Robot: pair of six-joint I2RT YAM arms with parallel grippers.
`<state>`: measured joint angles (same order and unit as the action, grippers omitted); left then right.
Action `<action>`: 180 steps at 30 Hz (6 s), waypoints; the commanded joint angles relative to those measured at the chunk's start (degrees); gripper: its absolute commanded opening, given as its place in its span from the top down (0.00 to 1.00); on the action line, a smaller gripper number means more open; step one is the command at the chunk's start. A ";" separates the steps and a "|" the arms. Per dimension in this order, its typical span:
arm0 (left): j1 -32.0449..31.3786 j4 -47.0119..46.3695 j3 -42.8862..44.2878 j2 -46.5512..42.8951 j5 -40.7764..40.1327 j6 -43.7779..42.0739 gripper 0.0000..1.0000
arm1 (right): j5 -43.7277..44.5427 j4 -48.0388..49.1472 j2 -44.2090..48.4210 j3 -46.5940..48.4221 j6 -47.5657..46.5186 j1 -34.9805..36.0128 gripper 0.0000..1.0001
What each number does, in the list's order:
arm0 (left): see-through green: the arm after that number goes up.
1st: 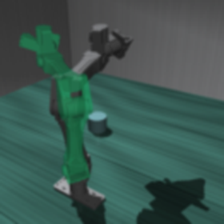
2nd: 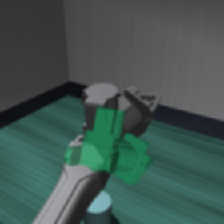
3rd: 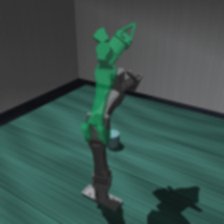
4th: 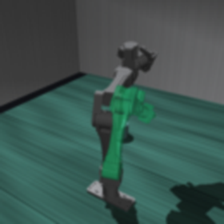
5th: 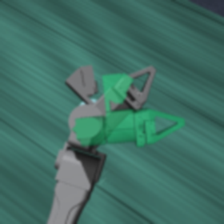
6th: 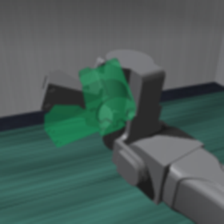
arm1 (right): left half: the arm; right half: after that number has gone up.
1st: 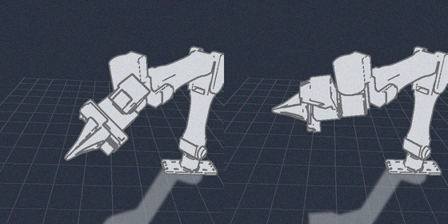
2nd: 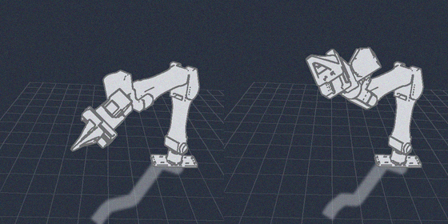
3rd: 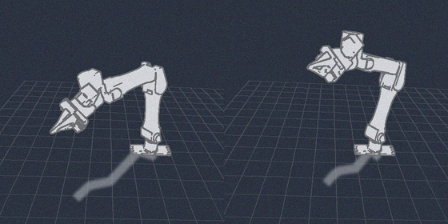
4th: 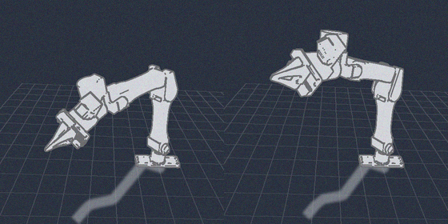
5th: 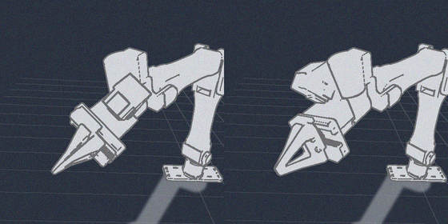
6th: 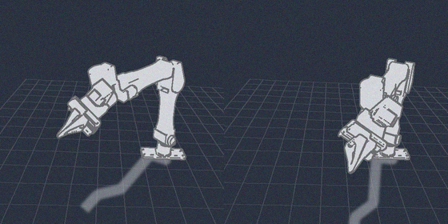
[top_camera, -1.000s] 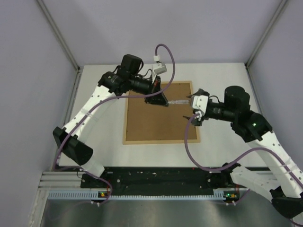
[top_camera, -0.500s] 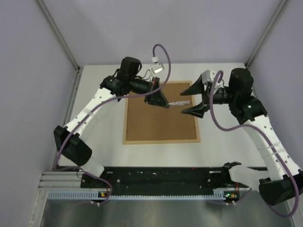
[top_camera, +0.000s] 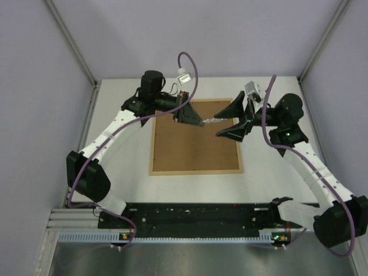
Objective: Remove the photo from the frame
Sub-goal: Pick up the screwdriver from the center of the board, then release the photo frame item from the photo frame.
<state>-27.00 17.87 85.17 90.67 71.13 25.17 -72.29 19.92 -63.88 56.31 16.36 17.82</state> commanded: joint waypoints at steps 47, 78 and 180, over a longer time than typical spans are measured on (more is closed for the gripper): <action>0.37 -21.65 -6.86 -2.96 4.80 14.73 1.00 | -2.42 15.59 -4.94 -3.14 -9.85 1.07 0.41; -0.50 -25.34 -7.30 -2.17 5.95 17.28 1.00 | -0.04 42.40 -9.86 -7.01 11.33 3.71 0.53; 24.19 4.72 -38.06 -11.66 -56.90 -39.41 0.20 | 30.81 -20.45 -65.94 34.30 32.95 24.36 1.00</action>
<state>-2.79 23.18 46.92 78.35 12.27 -13.63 -41.63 -2.52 -128.16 88.62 48.14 40.14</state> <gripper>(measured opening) 0.803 0.179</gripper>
